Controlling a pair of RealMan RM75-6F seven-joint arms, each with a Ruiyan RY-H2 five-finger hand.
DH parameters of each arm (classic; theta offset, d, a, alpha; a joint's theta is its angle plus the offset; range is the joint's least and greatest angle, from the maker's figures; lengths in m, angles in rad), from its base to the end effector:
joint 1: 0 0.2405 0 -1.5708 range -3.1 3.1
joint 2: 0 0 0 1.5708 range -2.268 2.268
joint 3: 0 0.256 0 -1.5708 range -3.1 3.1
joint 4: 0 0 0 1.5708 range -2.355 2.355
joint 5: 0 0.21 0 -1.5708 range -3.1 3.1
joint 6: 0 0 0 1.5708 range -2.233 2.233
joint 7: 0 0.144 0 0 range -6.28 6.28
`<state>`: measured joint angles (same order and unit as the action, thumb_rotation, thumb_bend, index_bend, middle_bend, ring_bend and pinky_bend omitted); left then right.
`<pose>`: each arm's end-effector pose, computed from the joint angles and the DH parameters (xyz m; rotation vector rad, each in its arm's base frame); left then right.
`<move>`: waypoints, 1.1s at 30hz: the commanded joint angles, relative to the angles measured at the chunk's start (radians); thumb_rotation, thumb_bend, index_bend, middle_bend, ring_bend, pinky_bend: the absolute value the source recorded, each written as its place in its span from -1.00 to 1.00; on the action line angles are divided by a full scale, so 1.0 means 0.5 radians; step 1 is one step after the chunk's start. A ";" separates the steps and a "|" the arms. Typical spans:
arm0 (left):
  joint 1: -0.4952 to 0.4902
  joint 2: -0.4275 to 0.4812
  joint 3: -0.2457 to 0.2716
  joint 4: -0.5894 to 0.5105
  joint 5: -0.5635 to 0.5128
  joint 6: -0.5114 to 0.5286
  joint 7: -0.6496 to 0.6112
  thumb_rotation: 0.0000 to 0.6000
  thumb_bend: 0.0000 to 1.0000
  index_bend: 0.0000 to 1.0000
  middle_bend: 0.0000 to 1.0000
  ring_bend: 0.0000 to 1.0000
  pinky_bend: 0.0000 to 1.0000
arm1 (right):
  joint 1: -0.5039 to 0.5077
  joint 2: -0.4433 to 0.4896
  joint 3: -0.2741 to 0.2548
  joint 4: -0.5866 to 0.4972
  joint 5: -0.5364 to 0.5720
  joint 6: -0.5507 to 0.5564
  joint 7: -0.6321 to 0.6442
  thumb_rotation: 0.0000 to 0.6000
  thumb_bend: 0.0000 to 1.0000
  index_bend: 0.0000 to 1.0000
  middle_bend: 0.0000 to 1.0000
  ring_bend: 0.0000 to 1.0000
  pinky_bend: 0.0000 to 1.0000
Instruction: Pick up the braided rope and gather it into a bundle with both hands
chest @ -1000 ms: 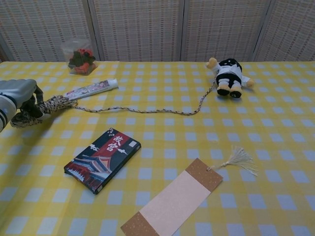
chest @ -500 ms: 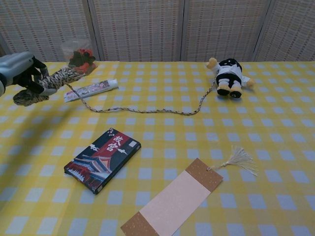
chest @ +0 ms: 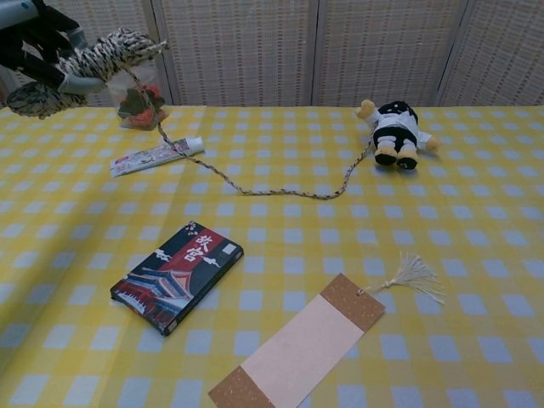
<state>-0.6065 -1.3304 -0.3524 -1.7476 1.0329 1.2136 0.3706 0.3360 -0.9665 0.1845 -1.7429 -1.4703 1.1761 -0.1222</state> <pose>-0.1487 0.3483 0.1009 -1.4424 -0.9301 -1.1257 -0.2410 -0.2731 0.1742 1.6648 -0.7422 0.8793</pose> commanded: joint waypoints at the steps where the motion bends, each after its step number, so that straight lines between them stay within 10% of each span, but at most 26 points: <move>1: 0.033 0.127 0.018 -0.183 0.089 0.045 0.015 0.74 -0.47 0.41 0.50 0.22 -0.43 | 0.198 -0.079 0.046 0.022 0.066 -0.234 -0.061 1.00 -0.31 -0.27 -0.44 -0.73 -0.55; 15: 0.011 0.239 0.094 -0.377 0.109 0.064 0.172 0.69 -0.47 0.41 0.50 0.21 -0.43 | 0.773 -0.572 0.100 0.426 0.336 -0.795 -0.355 1.00 -0.31 -0.26 -0.44 -0.73 -0.55; 33: 0.015 0.278 0.180 -0.444 0.056 0.108 0.274 0.70 -0.47 0.40 0.50 0.20 -0.43 | 1.165 -1.205 0.006 1.169 0.448 -0.980 -0.585 1.00 -0.30 -0.20 -0.50 -0.81 -0.63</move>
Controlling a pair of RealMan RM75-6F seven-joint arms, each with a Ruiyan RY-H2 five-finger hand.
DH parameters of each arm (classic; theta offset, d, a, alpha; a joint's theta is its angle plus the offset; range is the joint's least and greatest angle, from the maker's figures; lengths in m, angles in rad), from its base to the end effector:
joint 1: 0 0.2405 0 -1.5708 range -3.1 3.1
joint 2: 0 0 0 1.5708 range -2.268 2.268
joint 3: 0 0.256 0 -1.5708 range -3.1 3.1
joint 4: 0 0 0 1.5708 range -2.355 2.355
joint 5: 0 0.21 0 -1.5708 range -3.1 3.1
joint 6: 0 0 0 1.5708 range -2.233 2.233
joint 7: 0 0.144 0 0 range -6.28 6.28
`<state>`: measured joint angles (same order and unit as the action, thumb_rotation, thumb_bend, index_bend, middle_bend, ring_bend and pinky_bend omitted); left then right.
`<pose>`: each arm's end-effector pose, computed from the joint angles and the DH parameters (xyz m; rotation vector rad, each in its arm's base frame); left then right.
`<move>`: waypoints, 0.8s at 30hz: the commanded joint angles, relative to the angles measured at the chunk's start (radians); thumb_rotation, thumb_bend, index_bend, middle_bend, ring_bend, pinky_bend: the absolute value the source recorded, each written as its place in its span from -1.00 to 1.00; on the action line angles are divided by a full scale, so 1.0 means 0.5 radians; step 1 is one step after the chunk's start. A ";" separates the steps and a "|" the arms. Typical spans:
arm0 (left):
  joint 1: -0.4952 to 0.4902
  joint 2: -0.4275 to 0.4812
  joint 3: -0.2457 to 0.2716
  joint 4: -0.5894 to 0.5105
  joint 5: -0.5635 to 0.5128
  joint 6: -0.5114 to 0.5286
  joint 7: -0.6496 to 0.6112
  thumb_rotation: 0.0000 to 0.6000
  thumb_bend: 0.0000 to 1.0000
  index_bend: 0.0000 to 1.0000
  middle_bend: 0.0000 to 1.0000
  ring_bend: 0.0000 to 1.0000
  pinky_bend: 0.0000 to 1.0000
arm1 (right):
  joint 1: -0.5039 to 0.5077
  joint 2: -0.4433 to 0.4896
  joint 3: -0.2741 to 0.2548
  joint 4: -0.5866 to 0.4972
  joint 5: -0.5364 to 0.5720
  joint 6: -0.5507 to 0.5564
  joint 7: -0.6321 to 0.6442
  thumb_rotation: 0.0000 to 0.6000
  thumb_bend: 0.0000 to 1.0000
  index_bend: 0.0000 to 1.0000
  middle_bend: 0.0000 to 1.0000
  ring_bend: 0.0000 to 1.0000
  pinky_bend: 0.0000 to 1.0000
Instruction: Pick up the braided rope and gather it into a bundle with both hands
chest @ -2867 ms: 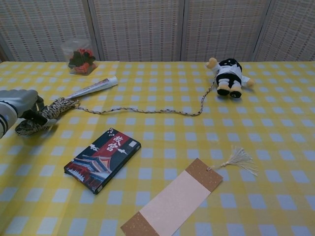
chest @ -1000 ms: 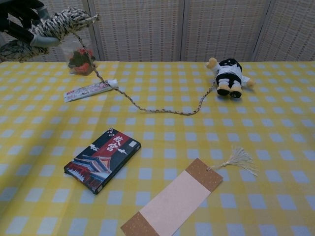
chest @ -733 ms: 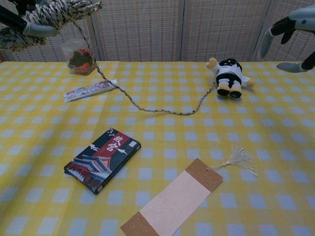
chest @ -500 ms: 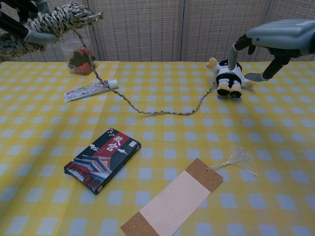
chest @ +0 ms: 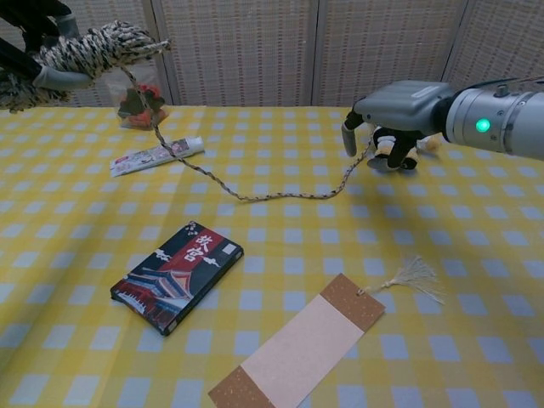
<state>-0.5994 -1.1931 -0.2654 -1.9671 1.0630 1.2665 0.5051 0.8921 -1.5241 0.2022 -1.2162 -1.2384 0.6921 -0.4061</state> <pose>-0.1317 0.3126 0.1183 -1.5683 -0.8300 -1.0488 -0.1442 -0.4073 -0.0079 2.0869 -0.5519 0.6655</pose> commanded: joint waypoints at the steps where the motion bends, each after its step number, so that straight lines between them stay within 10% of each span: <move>1: 0.001 0.005 0.010 -0.009 -0.007 0.004 0.008 0.70 -0.47 0.40 0.50 0.20 -0.43 | 0.062 -0.111 -0.039 0.152 -0.028 -0.014 -0.013 1.00 -0.30 -0.20 -0.51 -0.82 -0.63; 24: 0.002 0.007 0.067 -0.029 -0.040 0.018 0.018 0.67 -0.47 0.40 0.50 0.20 -0.43 | 0.173 -0.529 -0.071 0.765 -0.130 -0.022 0.386 1.00 -0.53 -0.09 -0.61 -1.00 -1.00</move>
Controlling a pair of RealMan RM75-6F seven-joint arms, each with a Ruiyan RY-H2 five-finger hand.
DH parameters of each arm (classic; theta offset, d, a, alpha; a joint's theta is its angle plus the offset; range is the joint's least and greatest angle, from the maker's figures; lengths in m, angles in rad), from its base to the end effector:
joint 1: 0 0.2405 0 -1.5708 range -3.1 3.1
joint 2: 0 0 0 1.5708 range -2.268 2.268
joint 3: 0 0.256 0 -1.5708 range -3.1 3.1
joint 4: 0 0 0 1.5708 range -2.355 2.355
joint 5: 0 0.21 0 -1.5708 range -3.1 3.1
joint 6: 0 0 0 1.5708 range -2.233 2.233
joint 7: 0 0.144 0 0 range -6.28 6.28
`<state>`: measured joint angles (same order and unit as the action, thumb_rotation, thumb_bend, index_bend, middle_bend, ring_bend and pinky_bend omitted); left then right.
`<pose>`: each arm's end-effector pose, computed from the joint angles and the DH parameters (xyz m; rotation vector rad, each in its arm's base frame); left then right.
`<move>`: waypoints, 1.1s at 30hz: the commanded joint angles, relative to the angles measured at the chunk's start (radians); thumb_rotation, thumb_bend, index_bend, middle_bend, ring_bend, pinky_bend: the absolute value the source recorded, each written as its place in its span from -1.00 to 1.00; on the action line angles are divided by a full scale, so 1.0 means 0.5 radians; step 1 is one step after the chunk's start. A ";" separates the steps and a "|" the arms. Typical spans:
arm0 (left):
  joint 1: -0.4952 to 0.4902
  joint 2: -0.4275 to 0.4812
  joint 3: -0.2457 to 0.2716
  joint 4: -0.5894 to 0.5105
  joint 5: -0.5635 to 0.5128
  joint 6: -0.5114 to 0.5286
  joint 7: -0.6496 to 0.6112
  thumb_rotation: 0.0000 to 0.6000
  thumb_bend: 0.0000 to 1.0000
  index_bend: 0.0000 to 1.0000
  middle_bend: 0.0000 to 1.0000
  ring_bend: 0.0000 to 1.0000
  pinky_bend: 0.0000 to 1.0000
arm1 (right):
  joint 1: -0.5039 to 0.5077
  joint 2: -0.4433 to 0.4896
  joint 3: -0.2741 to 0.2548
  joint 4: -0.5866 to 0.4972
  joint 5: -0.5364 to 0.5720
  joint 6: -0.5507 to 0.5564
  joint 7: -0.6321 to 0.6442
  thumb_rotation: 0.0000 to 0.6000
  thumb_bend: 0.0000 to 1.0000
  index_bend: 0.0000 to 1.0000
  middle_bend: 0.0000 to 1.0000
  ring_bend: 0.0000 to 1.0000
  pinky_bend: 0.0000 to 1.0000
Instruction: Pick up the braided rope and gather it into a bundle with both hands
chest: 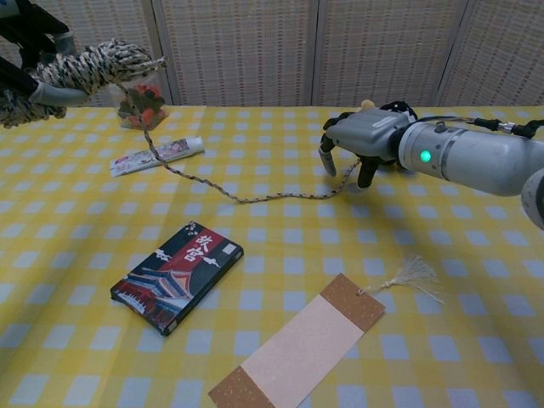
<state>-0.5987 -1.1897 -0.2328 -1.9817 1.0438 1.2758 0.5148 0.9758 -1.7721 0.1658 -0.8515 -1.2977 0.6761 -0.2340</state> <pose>-0.1378 0.3065 0.1139 -1.5779 -0.8562 -1.0103 -0.1420 -0.4292 -0.0616 2.0770 -0.5759 0.6668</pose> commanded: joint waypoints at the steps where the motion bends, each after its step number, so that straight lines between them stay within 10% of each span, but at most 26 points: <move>1: 0.001 0.001 0.003 0.000 -0.003 0.000 -0.002 0.67 -0.47 0.40 0.50 0.20 -0.43 | 0.007 -0.045 0.001 0.054 -0.016 0.012 0.055 1.00 -0.53 -0.08 -0.64 -1.00 -1.00; 33: 0.004 -0.018 0.037 0.045 -0.033 -0.019 -0.061 0.65 -0.47 0.40 0.50 0.20 -0.50 | 0.079 -0.354 -0.040 0.580 -0.134 -0.033 0.291 1.00 -0.52 0.03 -0.86 -1.00 -1.00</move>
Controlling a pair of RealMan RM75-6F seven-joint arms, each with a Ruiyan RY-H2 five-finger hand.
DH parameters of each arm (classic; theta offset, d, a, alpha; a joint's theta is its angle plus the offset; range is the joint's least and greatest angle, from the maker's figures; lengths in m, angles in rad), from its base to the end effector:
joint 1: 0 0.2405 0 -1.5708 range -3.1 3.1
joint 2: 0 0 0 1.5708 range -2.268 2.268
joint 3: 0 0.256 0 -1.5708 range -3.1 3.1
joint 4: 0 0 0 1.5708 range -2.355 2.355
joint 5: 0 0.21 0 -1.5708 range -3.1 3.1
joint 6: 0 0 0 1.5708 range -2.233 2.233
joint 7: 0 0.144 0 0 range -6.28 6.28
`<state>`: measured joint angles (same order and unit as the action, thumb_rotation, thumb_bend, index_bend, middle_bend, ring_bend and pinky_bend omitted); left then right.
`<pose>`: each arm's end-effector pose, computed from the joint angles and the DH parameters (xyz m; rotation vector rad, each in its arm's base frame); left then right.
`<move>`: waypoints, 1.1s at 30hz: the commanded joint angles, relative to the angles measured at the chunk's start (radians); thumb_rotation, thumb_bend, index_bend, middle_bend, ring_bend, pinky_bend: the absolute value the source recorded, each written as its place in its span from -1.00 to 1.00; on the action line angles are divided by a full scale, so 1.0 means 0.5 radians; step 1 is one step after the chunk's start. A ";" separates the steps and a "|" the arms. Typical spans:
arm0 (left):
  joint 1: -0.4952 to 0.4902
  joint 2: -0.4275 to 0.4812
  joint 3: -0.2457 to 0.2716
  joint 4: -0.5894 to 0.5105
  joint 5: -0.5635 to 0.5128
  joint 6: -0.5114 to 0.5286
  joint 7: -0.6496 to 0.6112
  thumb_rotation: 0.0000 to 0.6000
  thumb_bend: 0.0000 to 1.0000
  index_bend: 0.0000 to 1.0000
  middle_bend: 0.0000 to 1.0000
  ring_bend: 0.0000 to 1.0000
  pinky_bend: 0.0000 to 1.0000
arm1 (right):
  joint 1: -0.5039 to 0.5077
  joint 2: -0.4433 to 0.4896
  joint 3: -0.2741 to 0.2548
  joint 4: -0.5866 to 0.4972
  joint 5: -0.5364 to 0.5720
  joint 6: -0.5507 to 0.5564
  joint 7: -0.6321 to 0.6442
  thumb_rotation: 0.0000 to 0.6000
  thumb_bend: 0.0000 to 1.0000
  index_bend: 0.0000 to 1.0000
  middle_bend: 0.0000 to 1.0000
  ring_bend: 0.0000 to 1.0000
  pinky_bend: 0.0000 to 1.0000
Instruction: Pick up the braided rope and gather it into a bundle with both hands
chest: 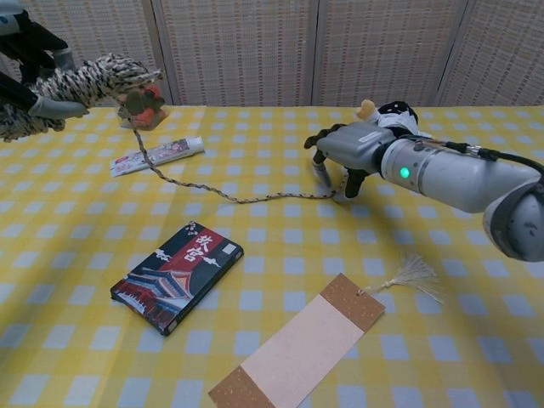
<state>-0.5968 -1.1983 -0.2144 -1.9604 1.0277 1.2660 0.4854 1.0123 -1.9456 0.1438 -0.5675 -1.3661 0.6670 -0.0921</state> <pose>-0.1472 0.3061 0.1082 -1.5747 -0.9001 -0.9909 -0.1450 -0.4377 -0.0908 2.0565 -0.5804 0.6539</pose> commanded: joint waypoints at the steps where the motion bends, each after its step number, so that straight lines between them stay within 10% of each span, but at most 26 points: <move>1: 0.001 -0.001 0.000 0.004 -0.001 0.001 -0.003 0.65 -0.47 0.40 0.50 0.20 -0.50 | 0.009 -0.010 0.004 0.018 0.004 -0.023 0.009 1.00 -0.52 0.03 -0.86 -1.00 -1.00; 23: 0.003 -0.009 0.004 0.042 0.002 0.000 -0.020 0.65 -0.47 0.40 0.50 0.19 -0.52 | 0.023 0.004 0.024 0.020 0.016 -0.090 0.048 1.00 -0.36 0.16 -0.79 -1.00 -1.00; 33: -0.038 0.012 -0.106 0.097 -0.112 -0.019 -0.066 0.65 -0.47 0.41 0.50 0.19 -0.52 | -0.059 0.307 0.052 -0.428 0.000 0.088 0.067 1.00 -0.36 0.18 -0.76 -1.00 -1.00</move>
<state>-0.6087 -1.1945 -0.2513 -1.9207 0.9902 1.2616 0.4627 1.0021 -1.8555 0.1622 -0.6931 -1.3639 0.6737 -0.0588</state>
